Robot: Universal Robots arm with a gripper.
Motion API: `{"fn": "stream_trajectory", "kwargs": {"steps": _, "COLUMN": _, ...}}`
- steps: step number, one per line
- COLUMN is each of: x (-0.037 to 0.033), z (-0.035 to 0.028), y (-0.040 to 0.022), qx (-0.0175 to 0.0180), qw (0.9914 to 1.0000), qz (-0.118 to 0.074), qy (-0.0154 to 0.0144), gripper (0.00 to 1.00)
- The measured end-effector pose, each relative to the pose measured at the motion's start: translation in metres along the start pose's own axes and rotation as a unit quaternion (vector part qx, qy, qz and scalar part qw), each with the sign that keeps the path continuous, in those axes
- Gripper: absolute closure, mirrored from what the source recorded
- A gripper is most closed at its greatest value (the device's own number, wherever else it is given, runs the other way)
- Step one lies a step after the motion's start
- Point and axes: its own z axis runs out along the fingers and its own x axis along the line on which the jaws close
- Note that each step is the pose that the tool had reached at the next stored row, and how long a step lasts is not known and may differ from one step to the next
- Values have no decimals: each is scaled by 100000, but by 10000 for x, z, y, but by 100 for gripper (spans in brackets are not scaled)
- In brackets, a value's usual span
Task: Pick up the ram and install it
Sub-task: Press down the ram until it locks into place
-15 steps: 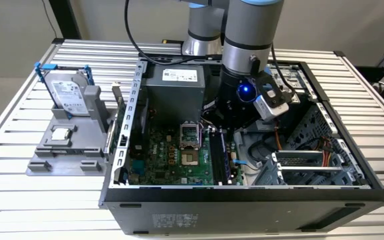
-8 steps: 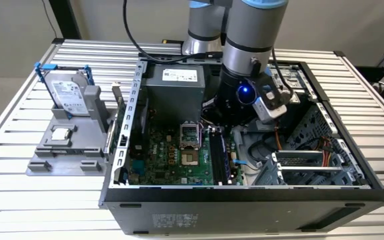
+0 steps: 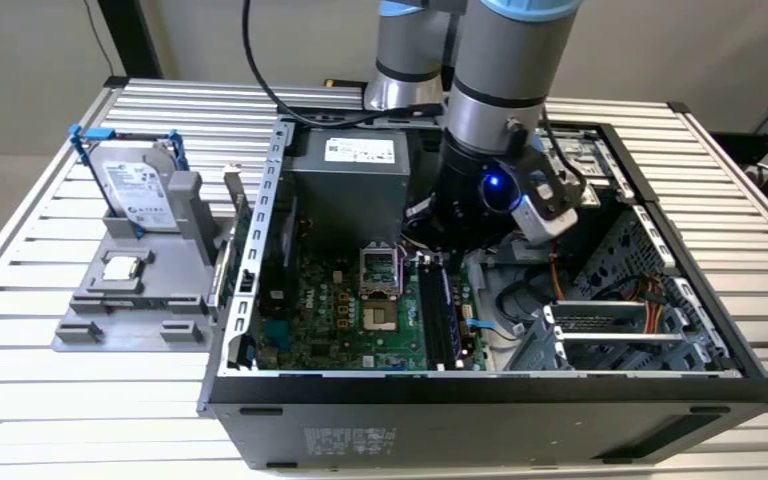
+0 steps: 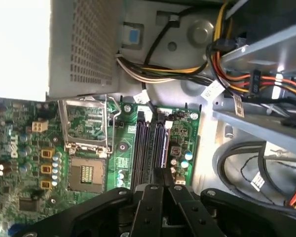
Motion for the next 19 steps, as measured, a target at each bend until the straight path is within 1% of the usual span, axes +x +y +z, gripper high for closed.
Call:
{"fn": "stream_trajectory", "kwargs": {"steps": 2, "x": 0, "z": 12, "y": 0, "qx": -201, "qw": 99986, "qz": -1658, "qy": -130, "gripper": 100}}
{"fn": "stream_trajectory", "kwargs": {"steps": 4, "x": 0, "z": 29, "y": 2, "qx": -331, "qw": 99942, "qz": -3371, "qy": -260, "gripper": 100}}
{"fn": "stream_trajectory", "kwargs": {"steps": 6, "x": 0, "z": 44, "y": 2, "qx": -341, "qw": 99867, "qz": -5137, "qy": -373, "gripper": 100}}
{"fn": "stream_trajectory", "kwargs": {"steps": 8, "x": 0, "z": 60, "y": 3, "qx": -342, "qw": 99754, "qz": -6983, "qy": -503, "gripper": 100}}
{"fn": "stream_trajectory", "kwargs": {"steps": 9, "x": 0, "z": 66, "y": 4, "qx": -344, "qw": 99689, "qz": -7853, "qy": -561, "gripper": 100}}
{"fn": "stream_trajectory", "kwargs": {"steps": 11, "x": 1, "z": 75, "y": 4, "qx": -338, "qw": 99529, "qz": -9661, "qy": -699, "gripper": 100}}
{"fn": "stream_trajectory", "kwargs": {"steps": 15, "x": 1, "z": 77, "y": 5, "qx": -374, "qw": 99128, "qz": -13140, "qy": -952, "gripper": 100}}
{"fn": "stream_trajectory", "kwargs": {"steps": 17, "x": 0, "z": 77, "y": 4, "qx": -587, "qw": 98975, "qz": -14227, "qy": -1074, "gripper": 100}}
{"fn": "stream_trajectory", "kwargs": {"steps": 18, "x": -3, "z": 77, "y": 4, "qx": -816, "qw": 98906, "qz": -14685, "qy": -1165, "gripper": 100}}
{"fn": "stream_trajectory", "kwargs": {"steps": 19, "x": -7, "z": 77, "y": 4, "qx": -1154, "qw": 98869, "qz": -14901, "qy": -1264, "gripper": 100}}
